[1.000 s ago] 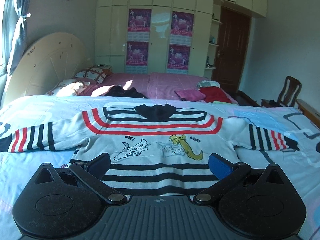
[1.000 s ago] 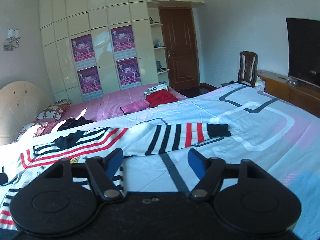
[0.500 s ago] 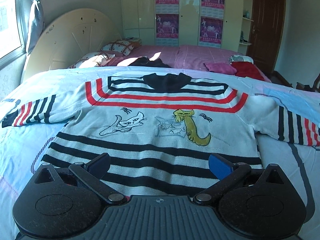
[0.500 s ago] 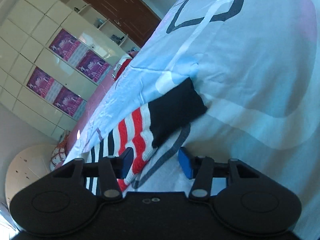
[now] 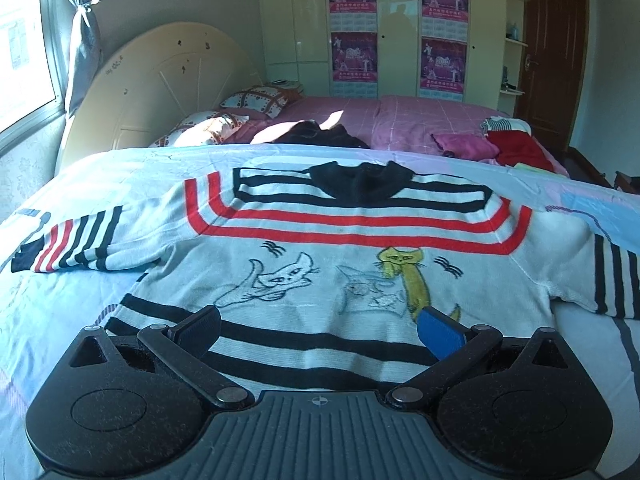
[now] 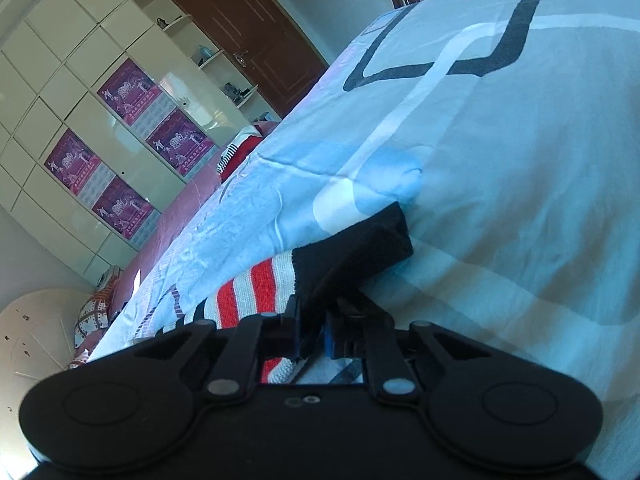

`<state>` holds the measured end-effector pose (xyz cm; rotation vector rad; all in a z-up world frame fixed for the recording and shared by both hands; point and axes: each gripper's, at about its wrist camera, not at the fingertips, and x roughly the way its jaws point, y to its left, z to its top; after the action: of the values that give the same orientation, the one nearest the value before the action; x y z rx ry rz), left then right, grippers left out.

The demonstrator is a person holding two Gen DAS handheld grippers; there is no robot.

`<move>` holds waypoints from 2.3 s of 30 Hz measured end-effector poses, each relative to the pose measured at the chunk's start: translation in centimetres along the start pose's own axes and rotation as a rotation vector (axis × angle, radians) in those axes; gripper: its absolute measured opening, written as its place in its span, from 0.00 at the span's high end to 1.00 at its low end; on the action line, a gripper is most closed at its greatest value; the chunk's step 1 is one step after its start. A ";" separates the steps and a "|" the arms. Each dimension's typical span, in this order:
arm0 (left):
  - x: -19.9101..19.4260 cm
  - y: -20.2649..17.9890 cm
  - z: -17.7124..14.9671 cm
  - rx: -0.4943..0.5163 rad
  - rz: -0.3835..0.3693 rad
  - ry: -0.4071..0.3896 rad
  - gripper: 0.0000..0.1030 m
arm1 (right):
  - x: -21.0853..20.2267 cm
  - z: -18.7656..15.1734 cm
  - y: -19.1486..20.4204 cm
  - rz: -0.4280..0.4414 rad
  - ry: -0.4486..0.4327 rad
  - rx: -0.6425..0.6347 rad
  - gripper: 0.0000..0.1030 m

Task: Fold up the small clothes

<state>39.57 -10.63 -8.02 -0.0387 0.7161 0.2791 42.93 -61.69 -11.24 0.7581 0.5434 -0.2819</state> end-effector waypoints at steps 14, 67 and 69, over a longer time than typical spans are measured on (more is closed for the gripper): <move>6.2 15.1 1.5 0.016 -0.008 -0.083 0.00 | -4.6 -9.2 22.9 0.133 -0.102 -0.435 0.91; 18.5 5.0 8.2 -0.233 -0.587 0.016 0.95 | -7.5 -14.9 21.8 0.079 -0.061 -0.564 0.67; 18.2 6.2 9.4 -0.203 -0.576 -0.017 0.95 | -7.4 -15.0 21.9 0.081 -0.059 -0.561 0.67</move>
<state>57.04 0.90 -12.39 -0.4282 0.6290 -0.2011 40.81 -35.31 -3.55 0.2263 0.5014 -0.0670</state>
